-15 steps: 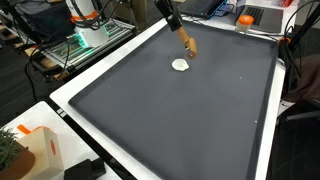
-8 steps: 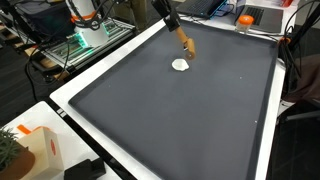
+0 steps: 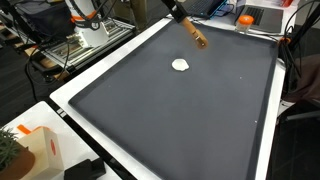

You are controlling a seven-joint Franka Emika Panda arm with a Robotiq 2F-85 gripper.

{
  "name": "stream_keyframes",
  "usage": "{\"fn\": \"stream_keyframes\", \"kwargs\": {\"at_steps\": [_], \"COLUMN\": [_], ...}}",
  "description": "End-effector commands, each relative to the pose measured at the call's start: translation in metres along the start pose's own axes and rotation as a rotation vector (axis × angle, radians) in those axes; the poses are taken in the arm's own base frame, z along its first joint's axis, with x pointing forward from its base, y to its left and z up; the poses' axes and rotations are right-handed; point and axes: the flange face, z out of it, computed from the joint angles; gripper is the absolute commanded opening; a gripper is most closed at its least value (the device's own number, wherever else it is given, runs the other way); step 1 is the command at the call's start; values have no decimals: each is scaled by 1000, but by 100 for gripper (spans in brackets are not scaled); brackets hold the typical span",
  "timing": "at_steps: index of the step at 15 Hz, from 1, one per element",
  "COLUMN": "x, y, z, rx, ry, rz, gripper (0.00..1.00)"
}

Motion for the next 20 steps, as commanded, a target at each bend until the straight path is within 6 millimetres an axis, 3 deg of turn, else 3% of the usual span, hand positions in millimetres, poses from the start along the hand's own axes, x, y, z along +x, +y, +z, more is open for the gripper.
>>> {"fn": "stream_keyframes", "kwargs": {"at_steps": [1, 5, 8, 15, 19, 20], "x": [-33, -66, -76, -83, -89, -96], "y": [-9, -23, -27, 2, 10, 5], "z": [0, 8, 9, -1, -4, 0], "rx": [108, 166, 184, 125, 122, 160], "ry": [66, 39, 33, 55, 88, 55], "rz": [-34, -40, -46, 8, 38, 48], "gripper": [22, 22, 22, 22, 22, 22]}}
